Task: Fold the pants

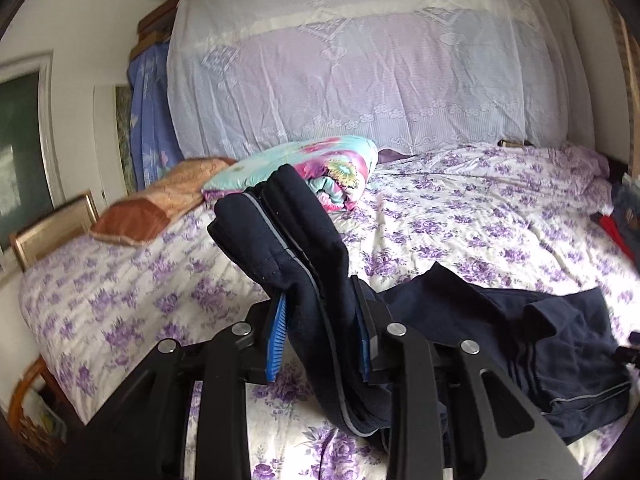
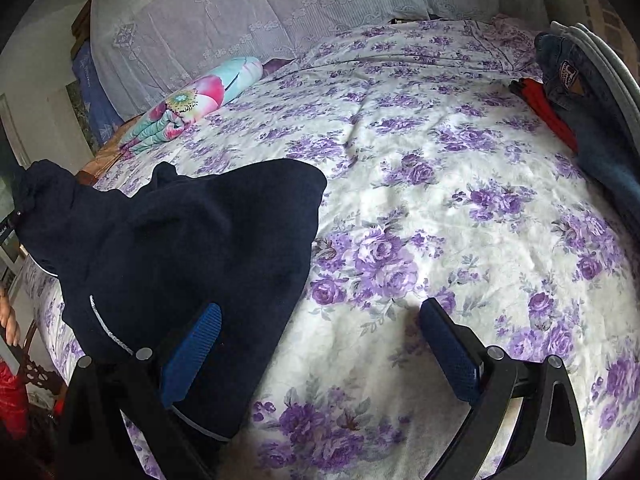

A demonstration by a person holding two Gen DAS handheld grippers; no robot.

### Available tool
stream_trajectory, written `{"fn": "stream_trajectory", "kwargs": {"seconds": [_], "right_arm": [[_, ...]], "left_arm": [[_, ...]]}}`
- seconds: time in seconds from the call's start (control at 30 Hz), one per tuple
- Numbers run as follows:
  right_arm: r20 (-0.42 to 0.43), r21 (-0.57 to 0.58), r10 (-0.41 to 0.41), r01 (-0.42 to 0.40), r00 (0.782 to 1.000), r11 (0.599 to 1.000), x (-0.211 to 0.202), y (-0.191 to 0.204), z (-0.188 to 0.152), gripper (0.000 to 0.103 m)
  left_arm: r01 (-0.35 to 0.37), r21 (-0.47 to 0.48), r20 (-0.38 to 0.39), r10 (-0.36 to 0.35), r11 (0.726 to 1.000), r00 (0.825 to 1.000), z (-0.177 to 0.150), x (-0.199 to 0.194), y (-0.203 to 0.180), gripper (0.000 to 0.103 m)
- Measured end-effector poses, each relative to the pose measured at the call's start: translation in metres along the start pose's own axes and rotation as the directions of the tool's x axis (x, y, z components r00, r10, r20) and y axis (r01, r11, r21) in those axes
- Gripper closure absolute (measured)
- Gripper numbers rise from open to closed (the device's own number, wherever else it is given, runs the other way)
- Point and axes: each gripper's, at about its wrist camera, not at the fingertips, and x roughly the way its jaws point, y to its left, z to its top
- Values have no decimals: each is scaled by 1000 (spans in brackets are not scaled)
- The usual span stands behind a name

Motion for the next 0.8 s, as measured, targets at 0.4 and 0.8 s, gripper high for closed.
{"fn": "stream_trajectory", "kwargs": {"seconds": [0.4, 0.8], "right_arm": [[10, 48, 70, -70, 998, 996, -1, -11, 1, 3], [42, 112, 147, -151, 988, 982, -4, -25, 1, 3]], "left_arm": [[153, 130, 63, -162, 980, 985, 41, -40, -56, 80], [363, 601, -86, -394, 712, 915, -52, -65, -246, 89]]}}
